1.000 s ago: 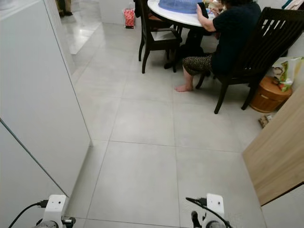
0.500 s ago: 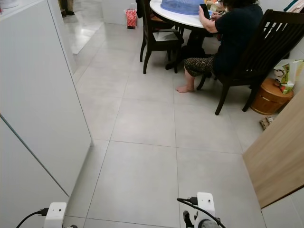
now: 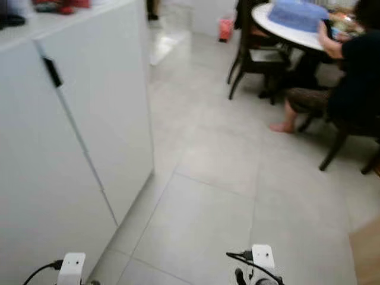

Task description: Restocking fridge

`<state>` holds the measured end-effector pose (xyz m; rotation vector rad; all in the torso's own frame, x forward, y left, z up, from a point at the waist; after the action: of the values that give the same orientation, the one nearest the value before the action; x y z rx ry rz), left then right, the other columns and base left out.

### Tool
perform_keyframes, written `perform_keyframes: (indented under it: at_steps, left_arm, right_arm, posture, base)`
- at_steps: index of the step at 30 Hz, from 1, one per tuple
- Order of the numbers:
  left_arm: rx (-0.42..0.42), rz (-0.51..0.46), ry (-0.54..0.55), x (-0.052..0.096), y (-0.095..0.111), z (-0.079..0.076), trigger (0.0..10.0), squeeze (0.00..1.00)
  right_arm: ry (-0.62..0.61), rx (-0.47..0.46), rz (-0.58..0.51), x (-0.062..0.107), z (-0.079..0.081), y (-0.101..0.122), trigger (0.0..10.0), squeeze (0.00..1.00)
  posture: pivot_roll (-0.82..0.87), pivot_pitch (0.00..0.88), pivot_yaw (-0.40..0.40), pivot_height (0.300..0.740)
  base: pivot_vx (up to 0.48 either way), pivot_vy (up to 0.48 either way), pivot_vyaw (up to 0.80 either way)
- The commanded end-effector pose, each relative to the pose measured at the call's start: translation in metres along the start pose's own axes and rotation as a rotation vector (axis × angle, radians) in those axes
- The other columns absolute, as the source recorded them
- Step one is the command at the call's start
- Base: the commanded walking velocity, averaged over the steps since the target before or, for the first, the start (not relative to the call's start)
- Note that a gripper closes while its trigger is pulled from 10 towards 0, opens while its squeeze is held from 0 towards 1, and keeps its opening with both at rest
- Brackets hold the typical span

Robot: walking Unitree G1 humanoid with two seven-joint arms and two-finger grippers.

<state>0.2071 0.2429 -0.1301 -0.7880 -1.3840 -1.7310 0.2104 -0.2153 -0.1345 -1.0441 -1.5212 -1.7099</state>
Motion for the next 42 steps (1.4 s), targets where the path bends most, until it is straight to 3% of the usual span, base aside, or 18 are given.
perform_keyframes:
  at_steps: [1,42]
  left_arm:
    - [-0.005,0.020,-0.013,0.0004,-0.0059,-0.0030,10.0,0.00]
    - [-0.002,0.028,-0.047,0.0001,-0.0043,-0.0032,10.0,0.00]
  right_arm:
    - [-0.008,0.009,0.007,0.0003,-0.0022,-0.0015,10.0,0.00]
    - [-0.002,0.034,0.028,-0.0001,-0.0019,0.0009,10.0,0.00]
  posture:
    - [-0.05,0.000,-0.082,0.740]
    - [-0.05,0.000,-0.088,0.740]
  base:
    - [0.000,0.000,0.80]
    - [0.000,0.000,0.80]
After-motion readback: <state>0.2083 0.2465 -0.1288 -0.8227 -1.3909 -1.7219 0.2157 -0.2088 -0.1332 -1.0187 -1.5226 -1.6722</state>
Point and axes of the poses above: a point about 5 cm out from each wrist's last joint towards the gripper, its own x axis pointing back from the gripper into the wrist, its own y axis along the axis of the wrist's last joint, z = x × y, the point moved 6 cm from there along -x, pointing out of the wrist towards the gripper, and after that the axes turned 5 degrees about -x, right-handed, at the moved point
